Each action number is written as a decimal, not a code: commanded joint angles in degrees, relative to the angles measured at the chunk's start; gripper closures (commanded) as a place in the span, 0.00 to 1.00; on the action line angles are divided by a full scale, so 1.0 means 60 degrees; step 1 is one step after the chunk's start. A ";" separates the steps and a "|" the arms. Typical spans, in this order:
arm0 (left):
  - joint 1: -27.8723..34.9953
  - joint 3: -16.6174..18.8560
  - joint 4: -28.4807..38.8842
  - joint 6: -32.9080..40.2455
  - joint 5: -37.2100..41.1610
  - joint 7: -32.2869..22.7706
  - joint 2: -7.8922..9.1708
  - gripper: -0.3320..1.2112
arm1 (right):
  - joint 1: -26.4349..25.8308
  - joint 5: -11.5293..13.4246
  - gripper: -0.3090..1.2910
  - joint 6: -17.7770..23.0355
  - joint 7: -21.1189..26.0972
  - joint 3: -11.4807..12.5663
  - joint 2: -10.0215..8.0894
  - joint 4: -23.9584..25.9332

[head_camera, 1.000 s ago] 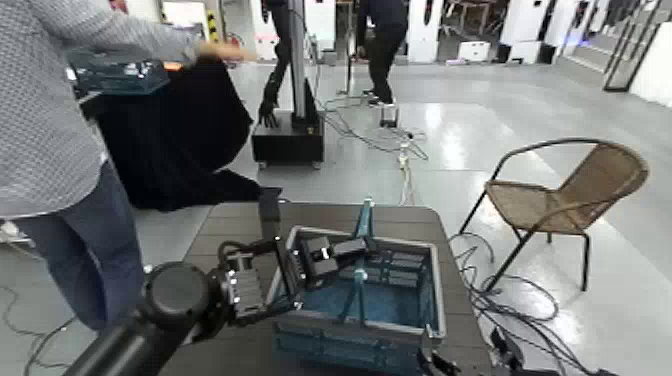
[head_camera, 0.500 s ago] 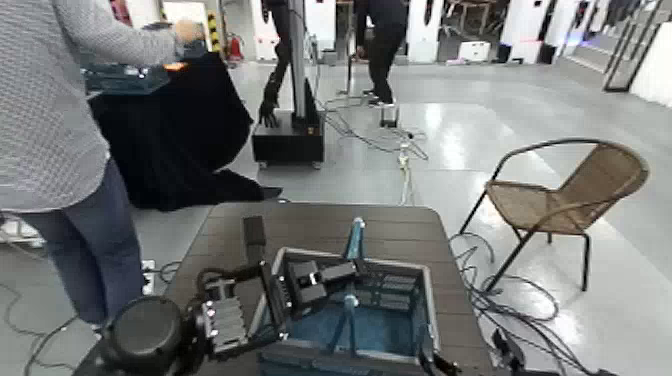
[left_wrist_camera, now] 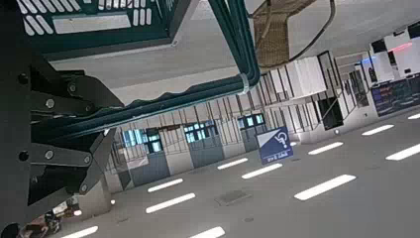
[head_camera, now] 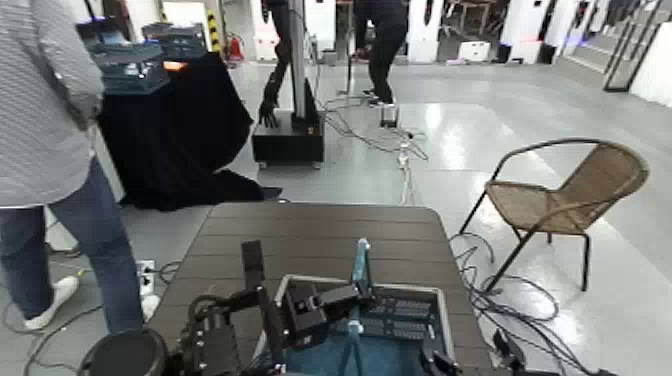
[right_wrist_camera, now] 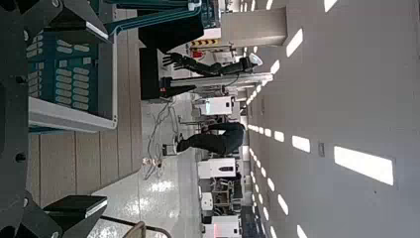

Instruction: Grasp the handle of the crate.

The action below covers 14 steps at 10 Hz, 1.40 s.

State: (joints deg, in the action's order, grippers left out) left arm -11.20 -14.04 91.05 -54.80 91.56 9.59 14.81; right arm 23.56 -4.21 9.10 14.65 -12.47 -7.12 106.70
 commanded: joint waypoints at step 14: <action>0.0563 0.0378 0.0249 0.0183 0.0589 -0.0046 -0.0315 0.99 | -0.0074 0.0101 0.29 -0.0183 0.0005 -0.0002 -0.0044 0.0015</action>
State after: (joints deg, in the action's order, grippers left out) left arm -7.82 -11.74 92.64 -53.75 95.10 9.29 12.92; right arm 23.14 -3.64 8.08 14.67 -12.54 -7.38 106.79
